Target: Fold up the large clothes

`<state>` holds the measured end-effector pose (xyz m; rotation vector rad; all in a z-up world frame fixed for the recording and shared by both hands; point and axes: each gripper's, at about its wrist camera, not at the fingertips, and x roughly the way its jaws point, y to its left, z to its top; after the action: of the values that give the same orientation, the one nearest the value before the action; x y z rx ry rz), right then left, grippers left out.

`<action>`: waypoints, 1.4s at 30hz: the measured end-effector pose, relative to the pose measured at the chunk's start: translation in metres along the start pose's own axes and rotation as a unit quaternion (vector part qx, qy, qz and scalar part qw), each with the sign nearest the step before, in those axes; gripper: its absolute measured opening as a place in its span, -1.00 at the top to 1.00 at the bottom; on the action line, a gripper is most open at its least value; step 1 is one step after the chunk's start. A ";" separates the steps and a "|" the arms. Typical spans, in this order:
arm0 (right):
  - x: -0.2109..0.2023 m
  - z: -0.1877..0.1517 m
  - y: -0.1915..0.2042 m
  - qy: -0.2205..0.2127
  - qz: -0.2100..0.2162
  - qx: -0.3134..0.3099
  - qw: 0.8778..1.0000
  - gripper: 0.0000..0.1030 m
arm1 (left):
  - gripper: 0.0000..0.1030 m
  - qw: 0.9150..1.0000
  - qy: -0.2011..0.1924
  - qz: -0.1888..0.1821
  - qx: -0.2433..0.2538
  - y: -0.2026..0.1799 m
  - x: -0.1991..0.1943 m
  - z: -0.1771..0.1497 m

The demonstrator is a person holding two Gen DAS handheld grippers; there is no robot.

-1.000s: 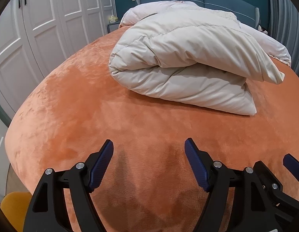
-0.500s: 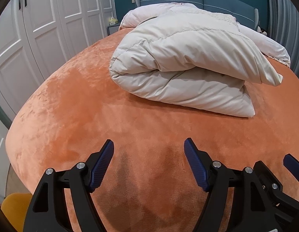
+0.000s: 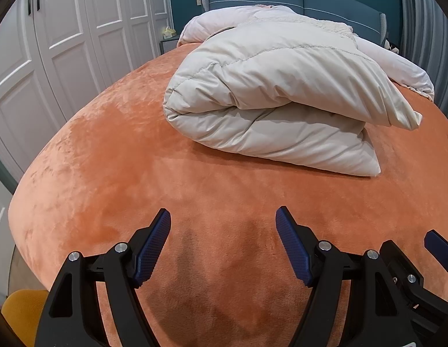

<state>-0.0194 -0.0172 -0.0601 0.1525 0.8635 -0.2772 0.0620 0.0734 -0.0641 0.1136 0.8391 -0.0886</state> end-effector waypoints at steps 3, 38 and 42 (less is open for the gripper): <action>0.000 0.000 0.000 -0.001 -0.001 0.000 1.000 -0.26 | -0.38 1.000 -0.001 -0.001 0.000 0.000 0.000 0.000; -0.009 0.000 0.011 -0.014 -0.003 0.007 1.000 -0.26 | -0.36 1.000 -0.008 -0.006 -0.001 0.003 -0.004 0.008; -0.009 0.000 0.010 -0.012 -0.002 0.012 1.000 -0.26 | -0.36 1.000 -0.009 -0.003 0.004 0.001 -0.004 0.010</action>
<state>-0.0216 -0.0056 -0.0530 0.1701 0.8371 -0.2929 0.0665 0.0729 -0.0548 0.1185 0.8214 -0.0982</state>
